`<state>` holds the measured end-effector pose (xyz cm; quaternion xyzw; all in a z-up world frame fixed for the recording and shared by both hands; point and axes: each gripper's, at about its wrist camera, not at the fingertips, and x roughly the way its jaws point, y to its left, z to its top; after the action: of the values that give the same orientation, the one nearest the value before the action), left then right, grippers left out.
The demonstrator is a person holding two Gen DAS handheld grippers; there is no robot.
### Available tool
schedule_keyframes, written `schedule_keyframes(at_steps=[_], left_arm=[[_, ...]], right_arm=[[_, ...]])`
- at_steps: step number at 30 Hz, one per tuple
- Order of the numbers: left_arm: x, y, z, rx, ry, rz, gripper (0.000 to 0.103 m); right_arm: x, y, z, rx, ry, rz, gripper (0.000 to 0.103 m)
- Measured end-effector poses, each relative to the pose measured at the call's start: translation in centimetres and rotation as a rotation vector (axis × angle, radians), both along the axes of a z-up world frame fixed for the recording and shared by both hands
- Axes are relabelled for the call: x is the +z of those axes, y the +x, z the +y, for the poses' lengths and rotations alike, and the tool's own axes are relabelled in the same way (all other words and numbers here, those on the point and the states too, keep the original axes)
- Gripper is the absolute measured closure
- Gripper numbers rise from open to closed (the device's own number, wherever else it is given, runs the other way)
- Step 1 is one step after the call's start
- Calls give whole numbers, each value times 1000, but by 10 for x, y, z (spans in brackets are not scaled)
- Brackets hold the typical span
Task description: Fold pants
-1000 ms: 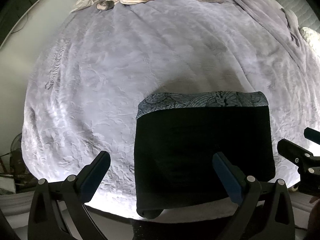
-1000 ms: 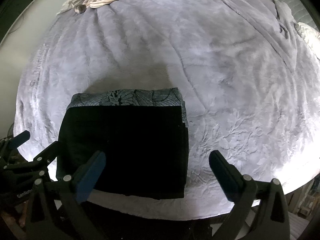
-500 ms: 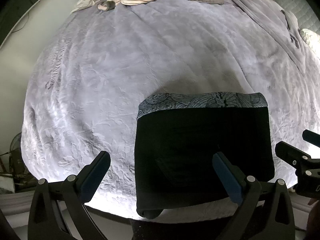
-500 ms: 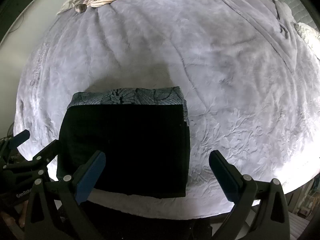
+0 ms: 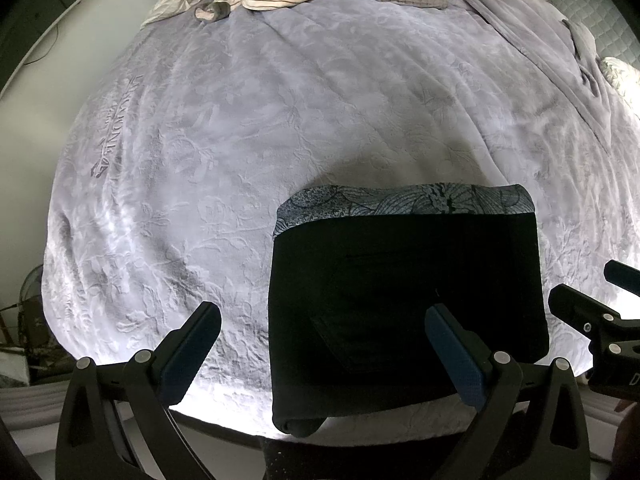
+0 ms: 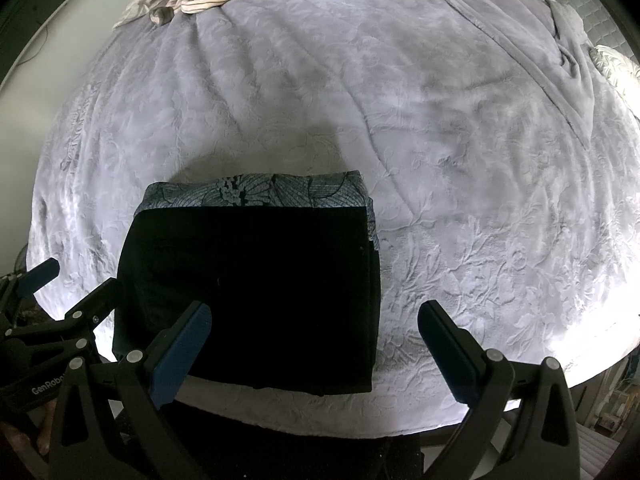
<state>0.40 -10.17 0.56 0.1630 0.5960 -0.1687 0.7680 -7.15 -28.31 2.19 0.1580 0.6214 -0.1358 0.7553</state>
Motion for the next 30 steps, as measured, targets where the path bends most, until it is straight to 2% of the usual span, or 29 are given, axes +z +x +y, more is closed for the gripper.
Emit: schedule_keyframes(at_steps=[30], left_arm=[[0, -10, -2, -1, -1, 7, 1]], right_arm=[[-2, -9, 5, 7, -1, -1, 0]])
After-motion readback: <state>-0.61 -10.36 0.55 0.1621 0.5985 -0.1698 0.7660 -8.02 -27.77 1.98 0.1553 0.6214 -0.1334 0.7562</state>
